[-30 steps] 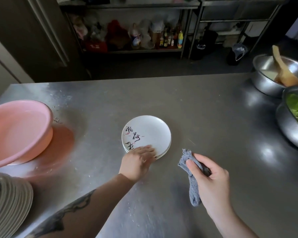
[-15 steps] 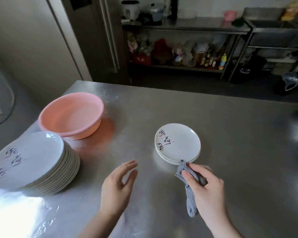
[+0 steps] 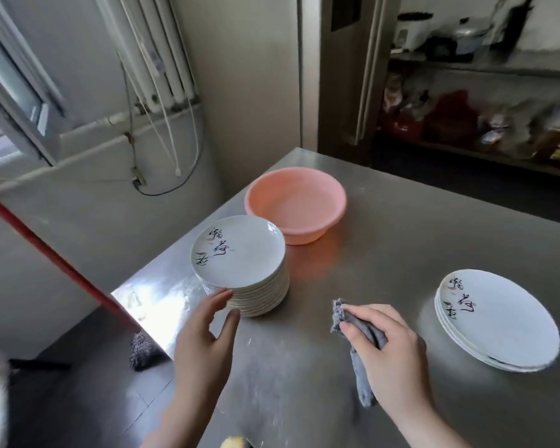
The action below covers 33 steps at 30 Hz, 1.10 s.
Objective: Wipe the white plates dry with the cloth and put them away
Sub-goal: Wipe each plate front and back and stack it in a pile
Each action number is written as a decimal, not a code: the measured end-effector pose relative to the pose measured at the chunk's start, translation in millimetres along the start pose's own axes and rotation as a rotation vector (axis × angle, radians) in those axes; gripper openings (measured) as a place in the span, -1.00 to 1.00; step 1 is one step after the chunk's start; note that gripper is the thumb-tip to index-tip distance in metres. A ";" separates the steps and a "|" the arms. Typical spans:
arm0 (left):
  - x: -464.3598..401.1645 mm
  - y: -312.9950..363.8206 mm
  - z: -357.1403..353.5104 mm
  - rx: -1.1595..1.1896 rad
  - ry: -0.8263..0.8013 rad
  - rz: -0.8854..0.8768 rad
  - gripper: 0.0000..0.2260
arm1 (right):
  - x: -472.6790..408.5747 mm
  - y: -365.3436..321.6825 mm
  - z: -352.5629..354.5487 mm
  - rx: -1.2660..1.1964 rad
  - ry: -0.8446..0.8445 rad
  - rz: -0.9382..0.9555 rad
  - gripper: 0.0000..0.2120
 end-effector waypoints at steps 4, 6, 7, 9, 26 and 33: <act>-56.8 -13.1 33.0 -0.025 0.080 -0.036 -0.78 | -13.8 -23.6 -36.5 0.020 0.035 0.011 -0.74; -89.5 -24.9 42.0 -0.036 0.052 -0.034 -0.81 | -20.1 -35.3 -57.1 0.057 0.078 0.003 -0.74; -105.5 -31.9 43.1 -0.059 0.017 -0.027 -0.82 | -23.2 -40.6 -68.3 0.072 0.095 -0.012 -0.74; -132.1 -44.4 41.4 -0.111 -0.080 -0.038 -0.83 | -27.9 -53.9 -89.9 0.082 0.125 -0.025 -0.73; -209.1 -90.0 12.6 0.040 -0.372 0.359 -0.77 | -47.6 -103.2 -139.0 0.075 0.305 -0.162 -0.68; -208.7 -79.8 11.8 0.027 -0.401 0.366 -0.82 | -46.6 -111.2 -130.3 0.065 0.378 -0.121 -0.67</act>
Point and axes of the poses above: each hand's wrist, its own x-axis away from the middle knuckle, its own z-axis out of the back of the hand, y = z × x, the point moved 8 cm from there along -x, towards the middle knuckle, and after that the axes turned 13 degrees about x, right-handed, at the moved point
